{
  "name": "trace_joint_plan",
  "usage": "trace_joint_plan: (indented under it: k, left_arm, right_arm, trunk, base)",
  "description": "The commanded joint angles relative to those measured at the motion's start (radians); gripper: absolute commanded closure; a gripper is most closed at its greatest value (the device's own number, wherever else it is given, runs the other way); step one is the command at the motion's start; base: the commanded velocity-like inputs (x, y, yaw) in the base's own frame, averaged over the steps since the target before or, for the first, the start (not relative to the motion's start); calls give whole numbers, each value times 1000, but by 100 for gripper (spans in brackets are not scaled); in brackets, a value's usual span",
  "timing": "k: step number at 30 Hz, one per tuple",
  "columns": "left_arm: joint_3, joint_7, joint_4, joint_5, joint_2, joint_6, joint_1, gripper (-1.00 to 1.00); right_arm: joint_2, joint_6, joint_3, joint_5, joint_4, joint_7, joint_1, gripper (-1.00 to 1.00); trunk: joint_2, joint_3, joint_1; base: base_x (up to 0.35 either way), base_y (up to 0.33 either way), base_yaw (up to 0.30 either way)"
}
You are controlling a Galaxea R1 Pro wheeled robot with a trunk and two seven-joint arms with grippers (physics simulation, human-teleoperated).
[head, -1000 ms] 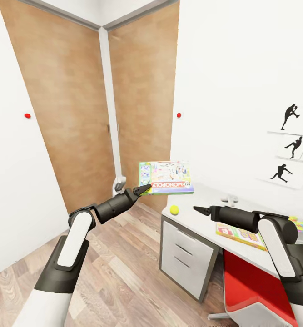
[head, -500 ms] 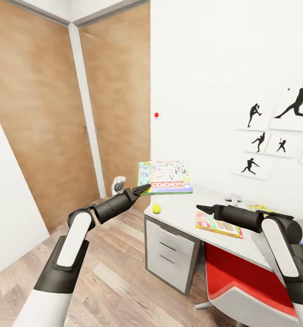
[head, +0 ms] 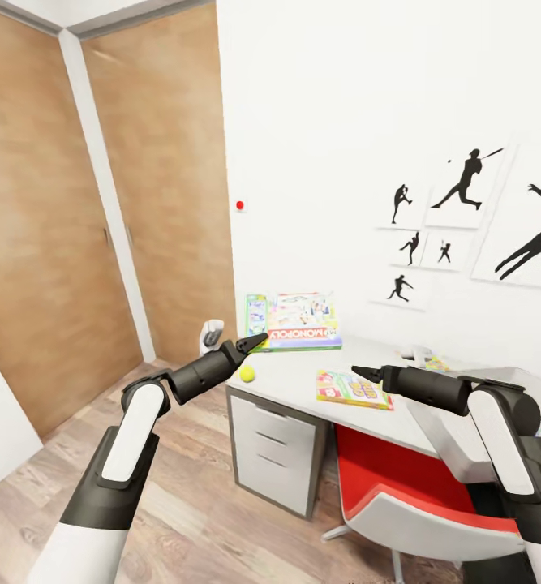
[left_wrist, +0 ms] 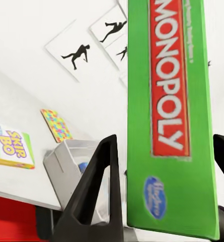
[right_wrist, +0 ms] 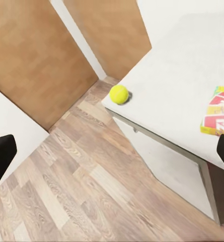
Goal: Put all the toys in the child's room - the three board games (two on the bed and one on the table), the two jigsaw puzzles on the table, and the tennis ball on the table - inside the toy box on the table in the child's room.
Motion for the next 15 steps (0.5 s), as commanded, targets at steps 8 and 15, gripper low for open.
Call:
trace_joint_plan:
  k: [8,15]
  left_arm:
    - [2,-4,2,1,-1,3,6,100]
    - [1,-2,4,-1,-1,3,7,100]
  right_arm:
    - [0,4,-2,9,0,10,-1,-100]
    - [0,4,-2,9,0,10,-1,-100]
  trunk:
    - [-2,-2,1]
    - [-2,-2,1]
  base:
    - [0,0,-289]
    - [0,0,-289]
